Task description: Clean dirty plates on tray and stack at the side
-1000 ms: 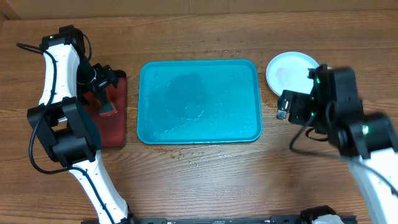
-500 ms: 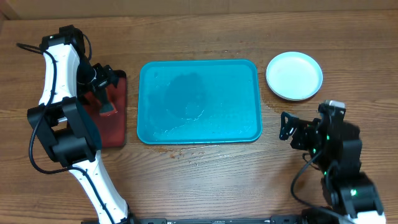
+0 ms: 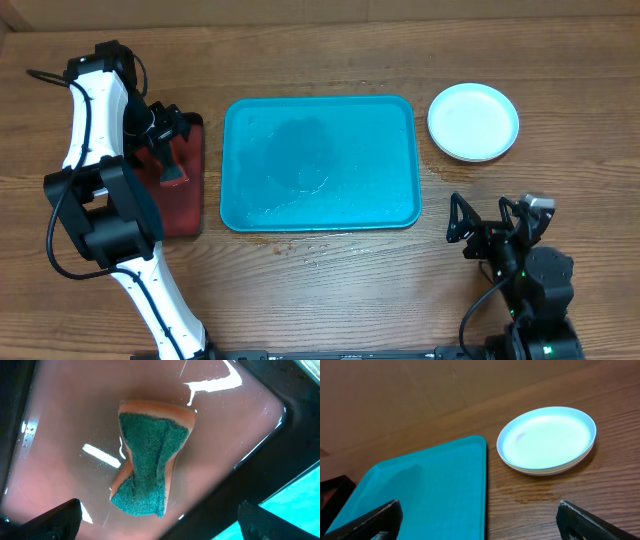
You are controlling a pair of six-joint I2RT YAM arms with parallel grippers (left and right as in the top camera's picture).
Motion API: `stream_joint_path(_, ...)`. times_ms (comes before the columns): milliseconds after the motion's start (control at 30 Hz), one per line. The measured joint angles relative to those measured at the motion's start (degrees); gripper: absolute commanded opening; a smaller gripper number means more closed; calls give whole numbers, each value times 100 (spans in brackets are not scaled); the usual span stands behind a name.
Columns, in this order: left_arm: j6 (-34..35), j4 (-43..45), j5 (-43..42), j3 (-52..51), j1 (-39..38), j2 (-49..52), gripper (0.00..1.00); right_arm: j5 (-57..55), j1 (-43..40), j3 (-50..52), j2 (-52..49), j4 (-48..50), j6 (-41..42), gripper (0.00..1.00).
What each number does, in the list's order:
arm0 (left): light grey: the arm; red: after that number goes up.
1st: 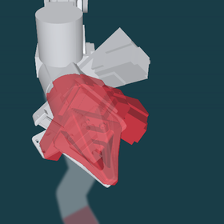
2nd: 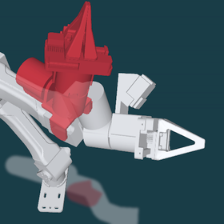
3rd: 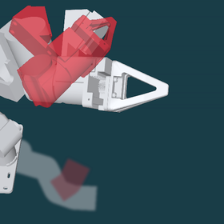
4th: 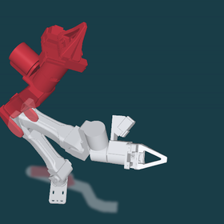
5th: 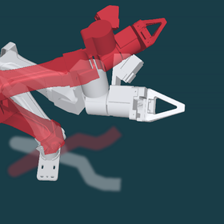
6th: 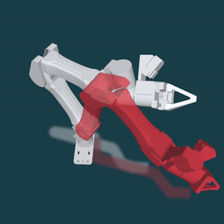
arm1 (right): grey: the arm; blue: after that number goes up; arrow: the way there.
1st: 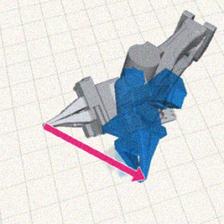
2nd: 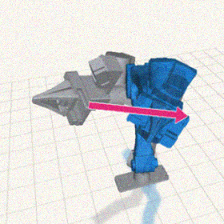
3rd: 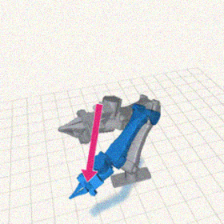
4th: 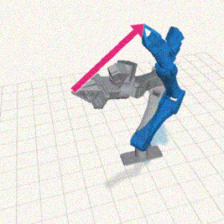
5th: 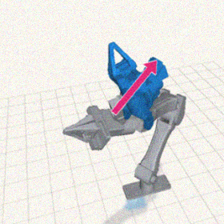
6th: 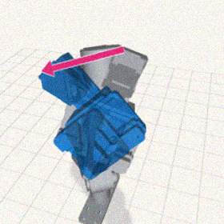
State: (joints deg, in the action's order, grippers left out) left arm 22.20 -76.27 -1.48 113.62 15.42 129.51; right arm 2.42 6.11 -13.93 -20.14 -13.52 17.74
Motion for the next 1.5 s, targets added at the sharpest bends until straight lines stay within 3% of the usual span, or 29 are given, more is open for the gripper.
stream_joint_path(733,0,-2,0,0,0,0,100,31,-407,1045,1867,264,0,100)
stream_joint_path(967,0,0,0,0,0,0,100,33,-428,1086,1941,439,-11,100)
stream_joint_path(1200,0,0,0,0,-2,0,100,33,-522,1200,1952,1596,-494,100)
stream_joint_path(1500,0,0,0,0,-2,0,100,33,-531,1287,1952,1338,-909,100)
